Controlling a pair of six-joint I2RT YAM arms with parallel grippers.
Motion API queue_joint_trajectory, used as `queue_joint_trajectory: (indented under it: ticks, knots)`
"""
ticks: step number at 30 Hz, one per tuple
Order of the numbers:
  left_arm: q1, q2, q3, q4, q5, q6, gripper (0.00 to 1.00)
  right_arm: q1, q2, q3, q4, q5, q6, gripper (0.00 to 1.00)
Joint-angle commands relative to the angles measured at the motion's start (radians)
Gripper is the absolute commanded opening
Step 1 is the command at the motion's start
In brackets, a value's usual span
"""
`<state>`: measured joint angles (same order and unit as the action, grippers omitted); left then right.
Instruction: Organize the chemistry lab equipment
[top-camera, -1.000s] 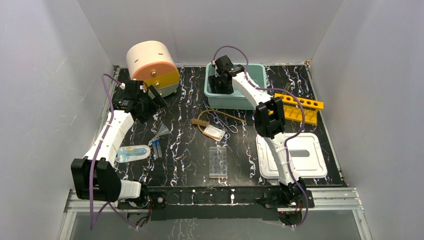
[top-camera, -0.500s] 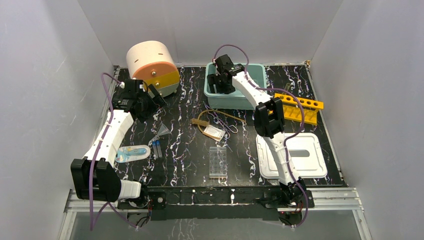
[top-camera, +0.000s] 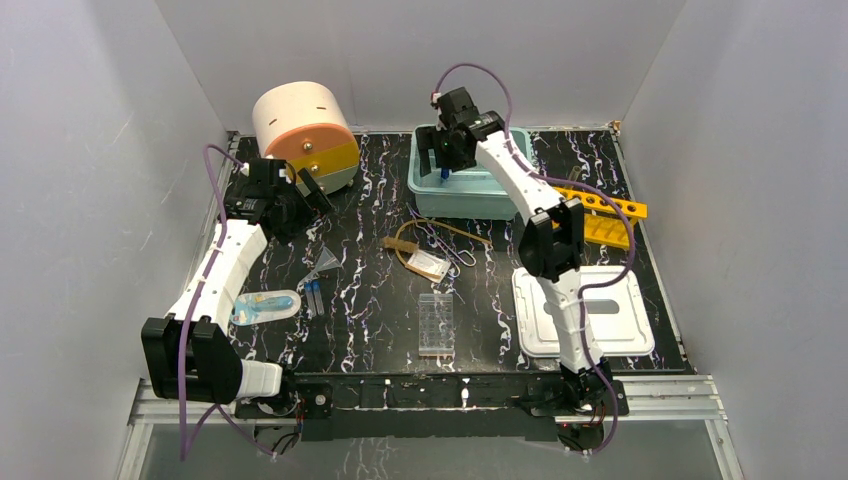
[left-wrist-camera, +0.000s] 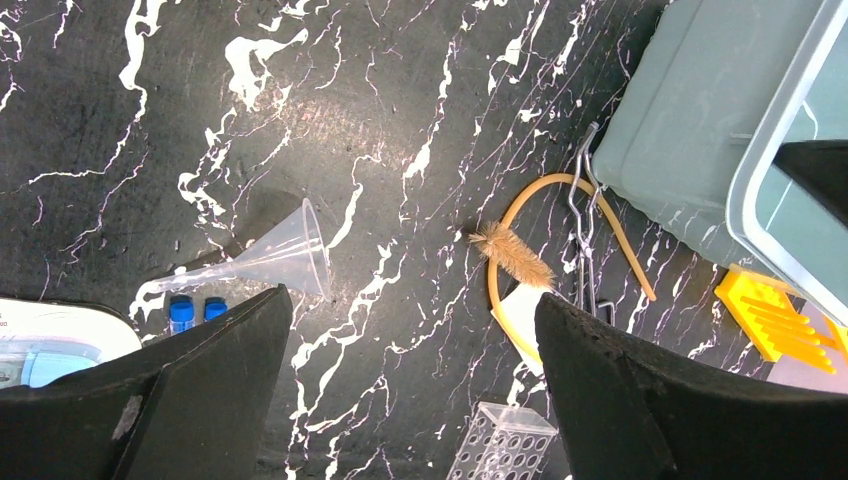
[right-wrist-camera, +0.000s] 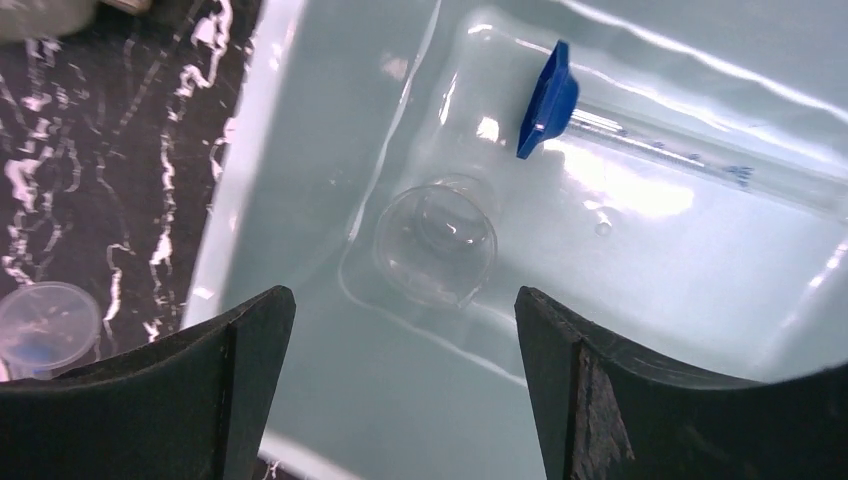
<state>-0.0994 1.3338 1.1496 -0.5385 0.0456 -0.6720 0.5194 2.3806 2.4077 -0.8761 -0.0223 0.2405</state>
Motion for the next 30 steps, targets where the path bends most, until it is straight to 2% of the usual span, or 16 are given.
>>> queue_joint_trajectory:
  ticks: [1, 5, 8, 13, 19, 25, 30]
  knots:
    - [0.007, -0.032, 0.026, -0.004, 0.024, 0.026, 0.91, -0.012, -0.14, 0.033, -0.009, 0.043, 0.019, 0.9]
    - [0.007, -0.036, 0.023, 0.001, 0.035, 0.031, 0.92, -0.012, -0.228, -0.019, 0.012, 0.033, 0.011, 0.89]
    - [0.007, -0.038, 0.016, 0.015, 0.07, 0.027, 0.92, -0.012, -0.326, -0.124, 0.056, 0.005, -0.019, 0.84]
    - [0.005, -0.039, -0.02, 0.059, 0.141, -0.002, 0.89, 0.0, -0.533, -0.468, 0.208, -0.068, -0.094, 0.67]
    - [0.001, -0.04, -0.039, 0.075, 0.147, -0.024, 0.86, 0.134, -0.725, -0.793, 0.316, -0.032, -0.206, 0.64]
    - [0.001, -0.051, -0.04, 0.062, 0.102, -0.037, 0.85, 0.285, -0.712, -0.957, 0.352, 0.016, -0.32, 0.45]
    - [0.001, -0.057, -0.039, 0.037, 0.063, -0.041, 0.86, 0.33, -0.634, -1.017, 0.441, 0.149, -0.373, 0.47]
